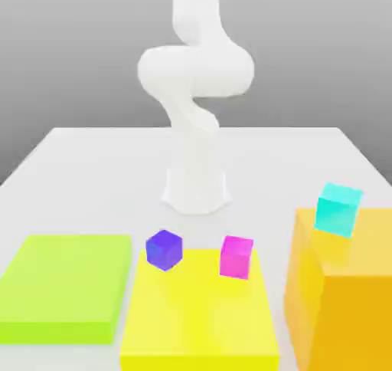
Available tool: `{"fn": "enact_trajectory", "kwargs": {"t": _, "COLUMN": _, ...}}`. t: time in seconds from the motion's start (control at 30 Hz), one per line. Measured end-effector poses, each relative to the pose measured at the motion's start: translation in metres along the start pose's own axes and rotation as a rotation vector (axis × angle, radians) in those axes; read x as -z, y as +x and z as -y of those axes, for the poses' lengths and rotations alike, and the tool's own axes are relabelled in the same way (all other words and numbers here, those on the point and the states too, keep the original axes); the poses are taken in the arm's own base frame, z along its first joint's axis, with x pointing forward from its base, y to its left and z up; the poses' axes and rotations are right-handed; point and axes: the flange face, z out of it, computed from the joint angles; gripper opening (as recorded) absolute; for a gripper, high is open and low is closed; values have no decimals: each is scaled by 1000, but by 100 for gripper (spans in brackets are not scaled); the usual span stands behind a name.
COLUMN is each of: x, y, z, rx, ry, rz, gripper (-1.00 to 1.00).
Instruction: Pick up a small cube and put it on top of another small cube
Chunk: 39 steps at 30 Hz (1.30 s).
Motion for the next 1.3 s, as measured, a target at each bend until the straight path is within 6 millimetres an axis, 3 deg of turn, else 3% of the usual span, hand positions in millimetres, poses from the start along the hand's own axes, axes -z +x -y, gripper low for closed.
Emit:
{"fn": "enact_trajectory", "kwargs": {"t": 0.13, "x": -83, "y": -60, "z": 27, "rx": 73, "ry": -37, "rz": 230, "gripper": 0}}
{"fn": "enact_trajectory", "kwargs": {"t": 0.3, "x": -172, "y": -164, "z": 44, "rx": 161, "ry": -122, "rz": 504, "gripper": 0}}
{"fn": "enact_trajectory", "kwargs": {"t": 0.47, "x": -233, "y": -286, "z": 34, "rx": 251, "ry": -252, "rz": 739, "gripper": 0}}
{"fn": "enact_trajectory", "kwargs": {"t": 0.6, "x": -261, "y": -350, "z": 14, "rx": 216, "ry": -360, "rz": 810, "gripper": 0}}
{"fn": "enact_trajectory", "kwargs": {"t": 0.77, "x": -286, "y": -387, "z": -5, "rx": 61, "ry": -473, "rz": 768, "gripper": 0}}
{"fn": "enact_trajectory", "kwargs": {"t": 1.03, "x": -319, "y": -428, "z": -40, "rx": -204, "ry": -621, "rz": 604, "gripper": 0}}
{"fn": "enact_trajectory", "kwargs": {"t": 1.2, "x": -335, "y": -445, "z": -63, "rx": -361, "ry": -675, "rz": 464, "gripper": 0}}
{"fn": "enact_trajectory", "kwargs": {"t": 1.3, "x": -341, "y": -437, "z": -61, "rx": -482, "ry": -655, "rz": 388, "gripper": 0}}
